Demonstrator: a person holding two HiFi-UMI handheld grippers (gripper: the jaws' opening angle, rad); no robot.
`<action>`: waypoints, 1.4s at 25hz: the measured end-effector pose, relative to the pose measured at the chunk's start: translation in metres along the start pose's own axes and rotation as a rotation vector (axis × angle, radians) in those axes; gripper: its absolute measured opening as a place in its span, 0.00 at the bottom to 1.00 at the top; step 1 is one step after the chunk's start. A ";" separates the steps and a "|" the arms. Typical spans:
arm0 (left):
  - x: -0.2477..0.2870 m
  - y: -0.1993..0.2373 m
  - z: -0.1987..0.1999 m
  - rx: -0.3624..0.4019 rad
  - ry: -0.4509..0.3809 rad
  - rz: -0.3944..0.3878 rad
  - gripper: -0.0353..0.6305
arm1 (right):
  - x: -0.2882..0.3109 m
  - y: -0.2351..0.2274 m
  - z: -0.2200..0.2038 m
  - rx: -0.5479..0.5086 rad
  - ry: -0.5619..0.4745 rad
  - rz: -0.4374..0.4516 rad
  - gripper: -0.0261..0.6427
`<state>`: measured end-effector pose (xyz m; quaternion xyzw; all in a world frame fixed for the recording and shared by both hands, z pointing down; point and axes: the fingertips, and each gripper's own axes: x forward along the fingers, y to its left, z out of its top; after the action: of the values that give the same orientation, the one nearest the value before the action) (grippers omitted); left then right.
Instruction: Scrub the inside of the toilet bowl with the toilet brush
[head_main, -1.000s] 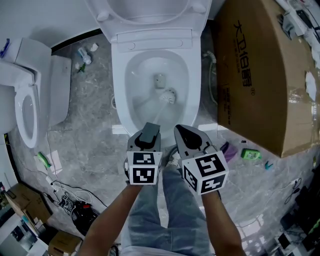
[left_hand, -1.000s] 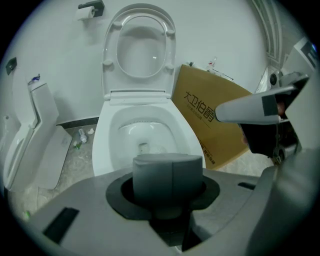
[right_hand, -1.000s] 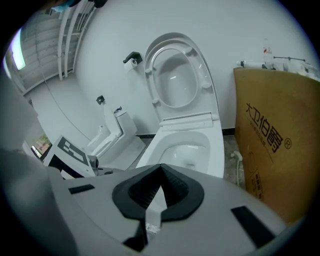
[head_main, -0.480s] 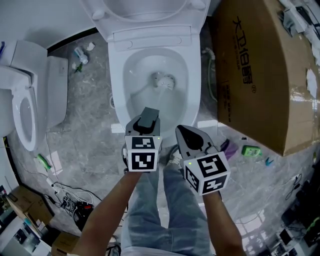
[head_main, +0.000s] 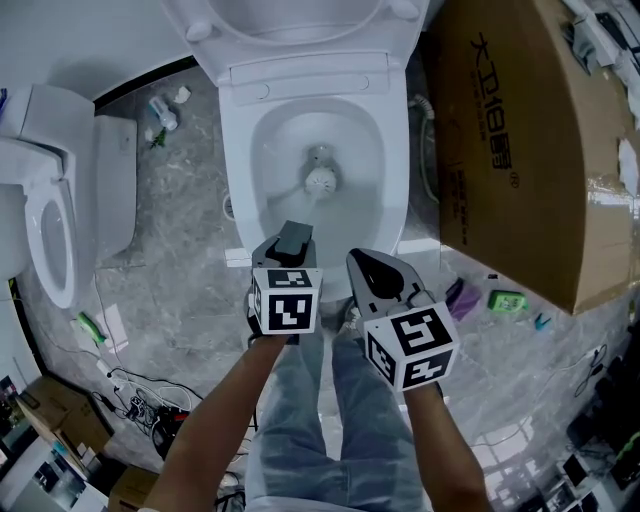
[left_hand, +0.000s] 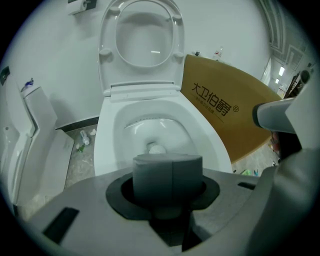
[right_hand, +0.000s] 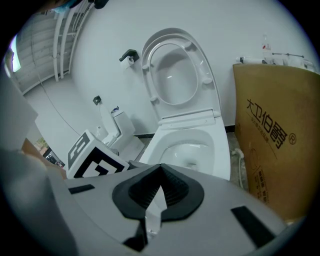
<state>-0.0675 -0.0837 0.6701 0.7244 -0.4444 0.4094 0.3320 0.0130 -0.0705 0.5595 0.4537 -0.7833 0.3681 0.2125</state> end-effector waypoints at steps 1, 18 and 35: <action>0.004 0.002 0.000 -0.003 0.009 0.001 0.29 | 0.001 -0.001 0.000 0.002 0.002 -0.003 0.03; 0.037 0.009 0.009 0.030 0.067 0.002 0.29 | 0.012 -0.016 0.005 0.030 0.014 -0.036 0.03; -0.036 -0.019 -0.030 -0.026 0.043 0.017 0.29 | -0.027 0.011 0.005 -0.011 0.007 0.017 0.03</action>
<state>-0.0690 -0.0379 0.6489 0.7073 -0.4486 0.4217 0.3473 0.0171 -0.0560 0.5341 0.4444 -0.7885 0.3670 0.2145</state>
